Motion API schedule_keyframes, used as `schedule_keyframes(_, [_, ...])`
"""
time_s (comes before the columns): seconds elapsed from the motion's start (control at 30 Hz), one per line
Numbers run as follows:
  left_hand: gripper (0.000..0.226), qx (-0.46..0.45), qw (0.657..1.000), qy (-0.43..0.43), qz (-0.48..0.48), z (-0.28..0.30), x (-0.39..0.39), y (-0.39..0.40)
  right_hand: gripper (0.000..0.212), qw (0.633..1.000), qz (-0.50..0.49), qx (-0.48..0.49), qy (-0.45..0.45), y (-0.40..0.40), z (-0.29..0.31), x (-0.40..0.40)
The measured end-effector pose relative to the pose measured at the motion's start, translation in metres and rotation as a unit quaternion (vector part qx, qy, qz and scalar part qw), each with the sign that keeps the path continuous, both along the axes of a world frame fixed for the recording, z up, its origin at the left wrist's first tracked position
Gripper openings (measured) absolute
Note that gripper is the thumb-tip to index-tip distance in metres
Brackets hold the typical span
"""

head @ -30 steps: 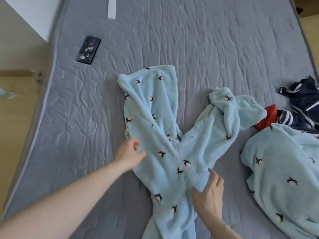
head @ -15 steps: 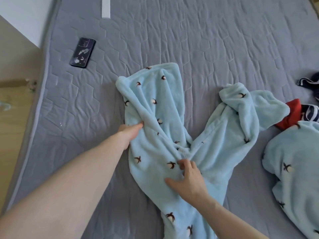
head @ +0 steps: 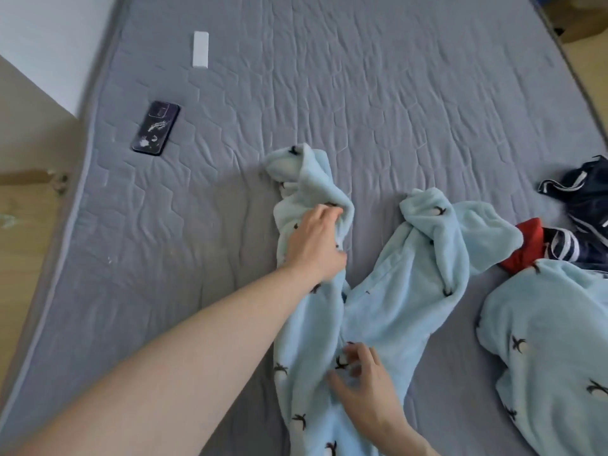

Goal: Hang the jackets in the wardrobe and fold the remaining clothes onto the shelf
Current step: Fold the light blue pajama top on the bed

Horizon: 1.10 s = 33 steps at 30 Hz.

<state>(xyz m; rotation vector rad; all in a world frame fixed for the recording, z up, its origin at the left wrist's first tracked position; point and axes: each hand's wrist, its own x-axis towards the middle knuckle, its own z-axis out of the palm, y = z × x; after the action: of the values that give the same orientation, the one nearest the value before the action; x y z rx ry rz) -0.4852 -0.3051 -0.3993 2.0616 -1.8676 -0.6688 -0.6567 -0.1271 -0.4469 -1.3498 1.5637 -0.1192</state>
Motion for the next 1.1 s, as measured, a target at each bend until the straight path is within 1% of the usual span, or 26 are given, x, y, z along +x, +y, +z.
schedule_keyframes(0.03, [0.069,0.086,0.995,-0.025,-0.036,-0.008,-0.009,-0.001,0.030,1.000,0.002,0.003,0.004,0.002,0.000,-0.004])
schedule_keyframes(0.07, [0.073,0.143,0.987,-0.048,-0.052,-0.015,-0.015,-0.001,0.030,1.000,0.001,0.006,0.005,0.005,0.000,-0.007])
schedule_keyframes(0.1, [0.076,0.167,0.982,-0.066,-0.055,-0.021,-0.018,0.000,0.031,1.000,-0.001,0.006,0.006,0.008,-0.001,-0.010])
schedule_keyframes(0.13, [0.077,0.166,0.981,-0.082,-0.052,-0.026,-0.019,0.005,0.031,1.000,-0.005,0.006,0.010,0.012,-0.001,-0.013])
schedule_keyframes(0.17, [0.077,0.144,0.983,-0.099,-0.048,-0.029,-0.018,0.011,0.032,1.000,-0.011,0.006,0.016,0.016,-0.001,-0.015])
schedule_keyframes(0.23, [0.080,0.068,0.990,-0.113,-0.041,-0.034,-0.012,0.028,0.034,0.999,-0.033,0.001,0.029,0.025,-0.002,-0.017])
schedule_keyframes(0.3, [0.085,0.010,0.996,-0.085,-0.015,-0.035,-0.001,0.051,0.040,0.996,-0.083,-0.011,0.039,0.035,-0.002,-0.019])
schedule_keyframes(0.37, [0.094,0.003,0.998,-0.037,0.052,-0.035,0.009,0.081,0.049,0.988,-0.142,-0.021,0.058,0.043,-0.001,-0.022])
schedule_keyframes(0.4, [0.097,0.017,0.995,-0.001,0.100,-0.035,0.013,0.099,0.054,0.983,-0.171,-0.016,0.072,0.048,-0.002,-0.025])
schedule_keyframes(0.43, [0.100,0.049,0.987,0.037,0.149,-0.036,0.017,0.118,0.059,0.976,-0.199,-0.003,0.084,0.051,-0.003,-0.029])
schedule_keyframes(0.5, [0.108,0.166,0.955,0.113,0.219,-0.041,0.023,0.158,0.070,0.962,-0.253,0.036,0.093,0.055,-0.005,-0.038])
schedule_keyframes(0.53, [0.110,0.232,0.935,0.146,0.225,-0.043,0.025,0.175,0.073,0.955,-0.278,0.058,0.090,0.054,-0.006,-0.043])
schedule_keyframes(0.57, [0.106,0.290,0.916,0.176,0.216,-0.046,0.025,0.191,0.074,0.948,-0.300,0.073,0.081,0.051,-0.007,-0.048])
schedule_keyframes(0.63, [0.092,0.360,0.888,0.206,0.199,-0.051,0.020,0.212,0.071,0.939,-0.335,0.068,0.044,0.034,-0.007,-0.058])
schedule_keyframes(0.7, [0.086,0.376,0.877,0.213,0.211,-0.057,0.012,0.218,0.077,0.932,-0.360,0.048,0.008,0.003,-0.006,-0.068])
schedule_keyframes(0.77, [0.085,0.381,0.864,0.230,0.237,-0.063,0.007,0.214,0.095,0.921,-0.388,0.038,-0.007,-0.041,-0.004,-0.080])
schedule_keyframes(0.8, [0.088,0.383,0.854,0.246,0.253,-0.066,0.006,0.211,0.103,0.915,-0.402,0.037,-0.009,-0.064,-0.002,-0.087])
schedule_keyframes(0.87, [0.100,0.388,0.837,0.264,0.281,-0.071,0.005,0.203,0.113,0.904,-0.426,0.032,-0.010,-0.108,0.002,-0.098])
schedule_keyframes(0.9, [0.106,0.392,0.833,0.260,0.291,-0.074,0.005,0.199,0.115,0.897,-0.440,0.029,-0.008,-0.127,0.004,-0.103])
schedule_keyframes(0.97, [0.117,0.408,0.824,0.245,0.307,-0.082,0.007,0.190,0.113,0.883,-0.467,0.031,-0.009,-0.158,0.007,-0.106])
schedule_keyframes(1.03, [0.123,0.435,0.811,0.225,0.321,-0.092,0.008,0.183,0.108,0.879,-0.476,0.039,-0.009,-0.179,0.006,-0.108])
schedule_keyframes(1.1, [0.128,0.453,0.807,0.203,0.319,-0.100,0.011,0.178,0.105,0.878,-0.476,0.051,-0.024,-0.194,-0.001,-0.108])
